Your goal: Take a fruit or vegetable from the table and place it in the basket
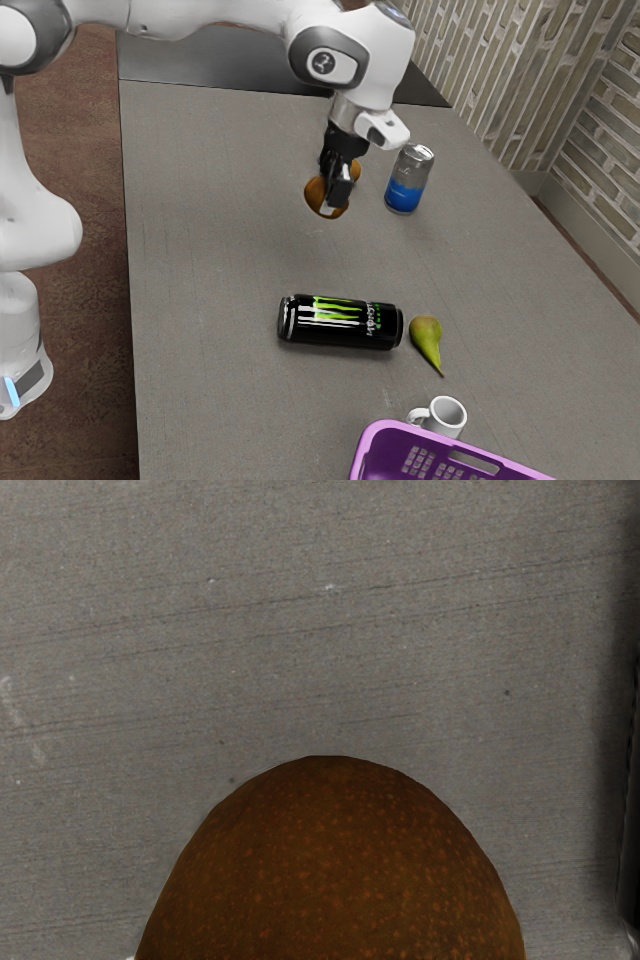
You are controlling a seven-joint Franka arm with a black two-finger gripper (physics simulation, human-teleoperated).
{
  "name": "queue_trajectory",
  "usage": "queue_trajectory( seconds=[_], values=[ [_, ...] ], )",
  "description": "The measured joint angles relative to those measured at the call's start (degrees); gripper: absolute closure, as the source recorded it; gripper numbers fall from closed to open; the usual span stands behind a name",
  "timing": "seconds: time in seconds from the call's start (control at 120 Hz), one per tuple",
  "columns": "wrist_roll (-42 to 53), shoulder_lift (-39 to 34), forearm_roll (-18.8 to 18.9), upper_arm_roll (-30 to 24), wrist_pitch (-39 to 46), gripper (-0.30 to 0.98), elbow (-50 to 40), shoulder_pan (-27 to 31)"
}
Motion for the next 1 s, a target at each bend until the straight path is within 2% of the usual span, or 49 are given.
queue_trajectory(
  seconds=[0.167, 0.567, 0.808, 1.0],
  values=[
    [-1.9, 3.0, -2.0, -6.9, 1.7, 0.30, 0.2, 0.1],
    [-4.5, 11.9, -5.3, -28.0, 2.9, 0.29, 14.5, 0.1],
    [-5.4, 16.8, -8.0, -33.3, 3.3, 0.29, 17.4, -4.5],
    [-6.0, 20.1, -8.2, -34.0, 6.8, 0.29, 18.9, 0.8]
  ],
)
